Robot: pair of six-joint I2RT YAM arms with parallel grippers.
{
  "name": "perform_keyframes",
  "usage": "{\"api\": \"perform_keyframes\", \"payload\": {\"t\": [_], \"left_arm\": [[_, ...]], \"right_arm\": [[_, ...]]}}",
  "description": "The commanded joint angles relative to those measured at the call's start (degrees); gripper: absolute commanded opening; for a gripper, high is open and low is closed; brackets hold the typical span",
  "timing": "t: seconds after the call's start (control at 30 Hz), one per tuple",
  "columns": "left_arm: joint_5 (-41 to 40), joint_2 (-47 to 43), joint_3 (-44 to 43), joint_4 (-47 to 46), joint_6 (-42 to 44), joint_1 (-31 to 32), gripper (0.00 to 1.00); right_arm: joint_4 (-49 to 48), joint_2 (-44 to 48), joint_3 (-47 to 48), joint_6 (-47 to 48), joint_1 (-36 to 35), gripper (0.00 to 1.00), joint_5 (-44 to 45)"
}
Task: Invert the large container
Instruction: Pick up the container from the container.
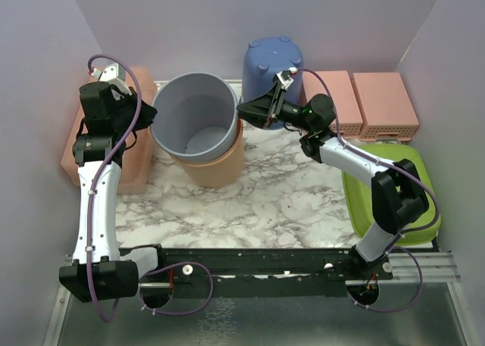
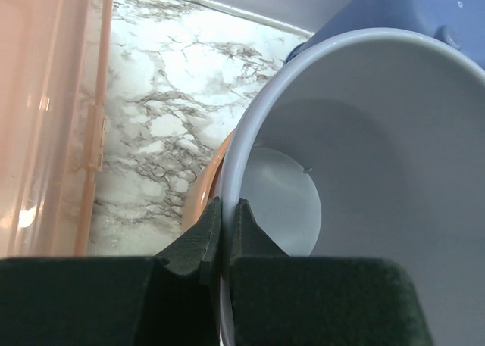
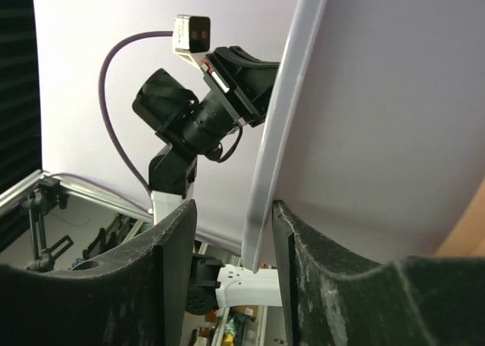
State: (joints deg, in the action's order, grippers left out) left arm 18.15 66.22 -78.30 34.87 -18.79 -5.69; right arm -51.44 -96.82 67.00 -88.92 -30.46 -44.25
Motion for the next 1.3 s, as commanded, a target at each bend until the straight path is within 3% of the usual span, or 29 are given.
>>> {"api": "perform_keyframes", "payload": {"t": [0.0, 0.13, 0.2, 0.3, 0.43, 0.77, 0.87, 0.9, 0.97, 1.0, 1.27], "left_arm": [[12.48, -1.83, -3.11, -5.77, -6.84, 2.69, 0.0], [13.48, -1.98, -2.91, -6.04, -6.65, 2.7, 0.0], [14.23, -2.09, -2.75, -6.13, -6.37, 2.68, 0.0], [14.43, -2.43, -2.45, -6.09, -6.41, 2.69, 0.0], [15.56, -2.35, -3.31, -6.09, -6.57, 2.66, 0.0], [14.6, -3.8, -1.62, -6.13, -6.24, 2.67, 0.0], [14.07, -4.19, -1.75, -6.0, -6.19, 2.66, 0.0], [13.46, -4.4, -1.83, -5.92, -6.18, 2.63, 0.06], [12.34, -4.81, -1.95, -5.83, -6.19, 2.66, 0.36], [11.82, -4.86, -2.06, -5.62, -5.95, 2.7, 0.39], [6.46, -4.94, -2.56, -1.94, -4.29, 2.65, 0.39]], "right_arm": [[2.96, -2.43, 1.92, 0.21, -4.88, 0.45, -2.39], [13.03, -0.75, 3.37, 4.44, -5.95, 0.32, 3.84], [18.94, -0.4, 5.85, 8.64, -6.44, 0.31, 5.17], [20.62, -0.41, 7.25, 9.96, -6.76, 0.35, 5.39], [25.21, -0.44, 8.74, 12.63, -7.32, 0.34, 6.94], [16.54, -1.34, 9.46, 8.79, -8.43, 0.04, 6.8], [12.11, -2.04, 9.05, 5.18, -8.39, 0.01, 6.31], [12.08, -1.94, 9.1, 4.86, -8.39, 0.01, 6.78], [13.14, -1.34, 9.2, 4.73, -8.4, 0.01, 8.12], [13.44, -0.91, 9.01, 4.79, -8.39, 0.01, 8.87], [15.99, 1.88, 9.23, 4.97, -8.4, 0.01, 11.02]]}}
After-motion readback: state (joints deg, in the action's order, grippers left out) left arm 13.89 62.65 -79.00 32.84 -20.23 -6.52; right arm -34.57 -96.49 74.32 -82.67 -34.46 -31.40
